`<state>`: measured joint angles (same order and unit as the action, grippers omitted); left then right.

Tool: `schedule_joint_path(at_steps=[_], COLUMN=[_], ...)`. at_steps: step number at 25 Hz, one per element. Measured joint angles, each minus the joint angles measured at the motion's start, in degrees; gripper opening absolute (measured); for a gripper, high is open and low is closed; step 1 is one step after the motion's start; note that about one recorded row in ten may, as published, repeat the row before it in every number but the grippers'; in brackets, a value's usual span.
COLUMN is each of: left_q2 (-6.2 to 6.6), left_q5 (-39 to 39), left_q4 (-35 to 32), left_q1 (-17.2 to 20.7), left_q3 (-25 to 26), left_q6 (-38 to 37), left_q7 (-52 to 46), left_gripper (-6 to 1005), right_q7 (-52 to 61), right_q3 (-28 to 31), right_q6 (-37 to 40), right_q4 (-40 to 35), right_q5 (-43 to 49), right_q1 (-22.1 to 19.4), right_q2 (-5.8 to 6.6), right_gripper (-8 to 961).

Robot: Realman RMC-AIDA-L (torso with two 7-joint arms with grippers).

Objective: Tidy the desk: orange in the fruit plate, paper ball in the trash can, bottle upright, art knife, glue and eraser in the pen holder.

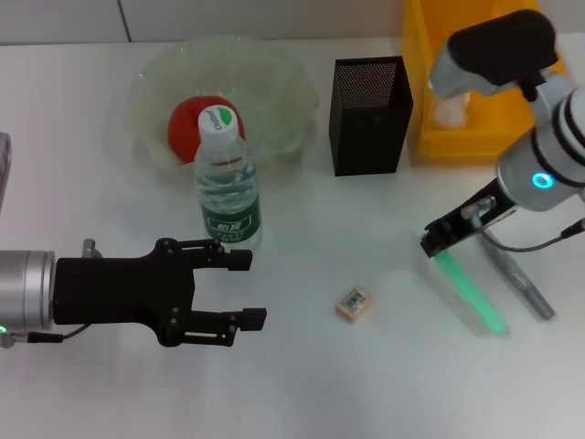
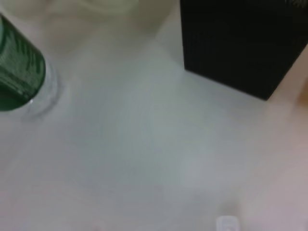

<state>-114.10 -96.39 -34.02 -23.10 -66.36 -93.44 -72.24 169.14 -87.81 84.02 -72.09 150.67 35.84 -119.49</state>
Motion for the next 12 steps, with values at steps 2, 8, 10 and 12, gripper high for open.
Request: schedule_joint_path(at_steps=[2, 8, 10, 12], left_q2=[0.01, -0.01, -0.01, -0.04], left_q5=[0.1, 0.2, 0.2, 0.2], left_q4=[0.0, 0.0, 0.0, 0.0], left_q1=[0.2, 0.4, 0.4, 0.4], left_q3=[0.0, 0.0, 0.0, 0.0], left_q6=[0.0, -0.1, -0.1, -0.3], left_q7=[0.0, -0.2, -0.2, -0.5], left_gripper=[788, 788, 788, 787], right_q7=[-0.2, -7.3, -14.2, -21.2], right_q3=[0.3, 8.9, 13.8, 17.2], right_q6=[0.5, -2.6, -7.8, -12.6], right_q4=[-4.7, -24.8, -28.6, -28.1], right_q5=[0.0, -6.7, -16.0, -25.6], right_q1=[-2.3, -11.6, -15.6, -18.1], right_q2=[0.07, -0.08, -0.08, -0.03], right_gripper=[167, 166, 167, 167])
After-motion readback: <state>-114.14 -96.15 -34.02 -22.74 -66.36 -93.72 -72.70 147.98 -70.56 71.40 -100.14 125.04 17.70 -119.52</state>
